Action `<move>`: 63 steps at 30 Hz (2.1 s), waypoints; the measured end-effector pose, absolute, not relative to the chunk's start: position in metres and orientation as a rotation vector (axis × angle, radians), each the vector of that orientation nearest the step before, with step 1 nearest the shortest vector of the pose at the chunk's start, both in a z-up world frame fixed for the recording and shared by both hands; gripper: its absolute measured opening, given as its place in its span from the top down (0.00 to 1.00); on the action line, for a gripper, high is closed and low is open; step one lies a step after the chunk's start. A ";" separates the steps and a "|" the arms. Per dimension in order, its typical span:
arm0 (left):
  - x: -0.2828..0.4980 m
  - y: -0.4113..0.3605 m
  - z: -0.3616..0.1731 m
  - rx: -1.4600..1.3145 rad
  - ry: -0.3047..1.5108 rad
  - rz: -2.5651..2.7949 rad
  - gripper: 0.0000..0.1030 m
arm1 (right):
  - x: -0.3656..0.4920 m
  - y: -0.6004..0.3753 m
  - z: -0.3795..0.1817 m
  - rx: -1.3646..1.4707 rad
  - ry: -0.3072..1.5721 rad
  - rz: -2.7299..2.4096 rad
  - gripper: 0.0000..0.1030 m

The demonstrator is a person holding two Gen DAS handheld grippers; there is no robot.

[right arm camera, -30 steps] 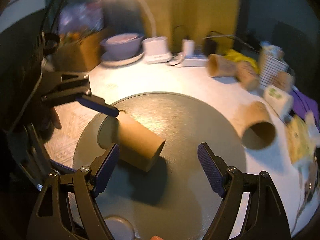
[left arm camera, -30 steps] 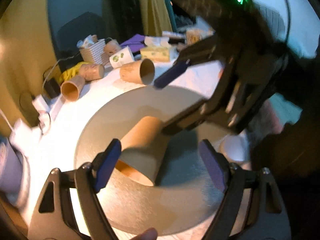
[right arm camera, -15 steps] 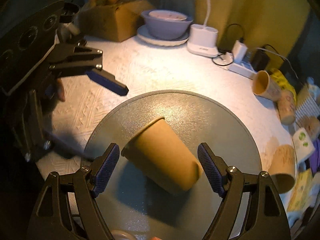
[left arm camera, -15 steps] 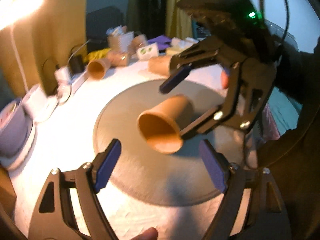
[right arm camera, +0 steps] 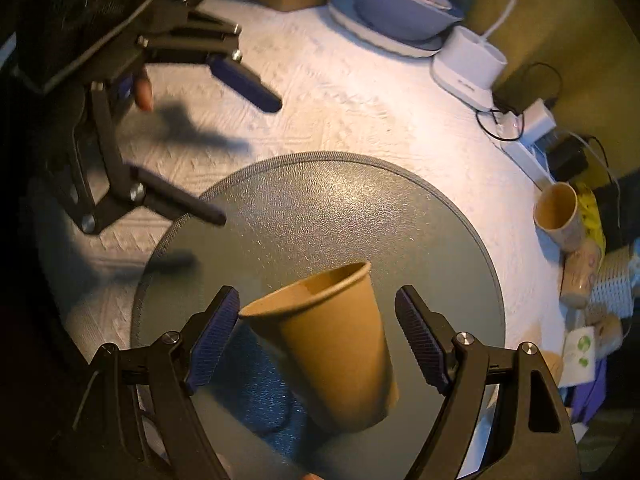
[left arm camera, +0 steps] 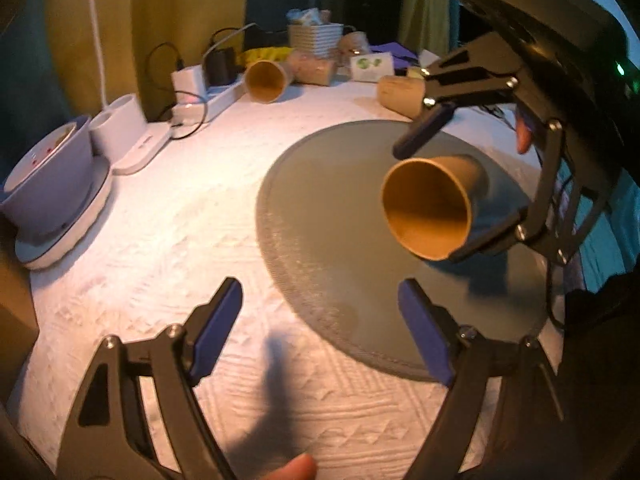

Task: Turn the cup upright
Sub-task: 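Rotate the held tan cup with the right gripper until its rim faces up, then lower the upright tan cup onto the grey mat and open the right gripper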

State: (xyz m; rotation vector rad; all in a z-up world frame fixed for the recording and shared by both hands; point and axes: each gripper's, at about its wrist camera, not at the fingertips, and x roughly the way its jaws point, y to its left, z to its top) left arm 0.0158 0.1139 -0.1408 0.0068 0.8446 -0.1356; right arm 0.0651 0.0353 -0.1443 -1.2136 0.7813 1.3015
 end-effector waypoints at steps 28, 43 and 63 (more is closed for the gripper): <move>0.020 0.129 -0.145 -0.098 0.836 -0.076 0.21 | 0.082 0.029 -0.128 -1.165 0.775 1.266 0.29; 0.019 0.151 -0.142 -0.244 0.770 0.020 0.21 | 0.127 -0.038 -0.115 -0.330 0.639 0.960 0.29; 0.019 0.140 -0.139 -0.246 0.725 -0.042 0.21 | 0.117 -0.074 -0.126 -0.212 0.631 0.871 0.28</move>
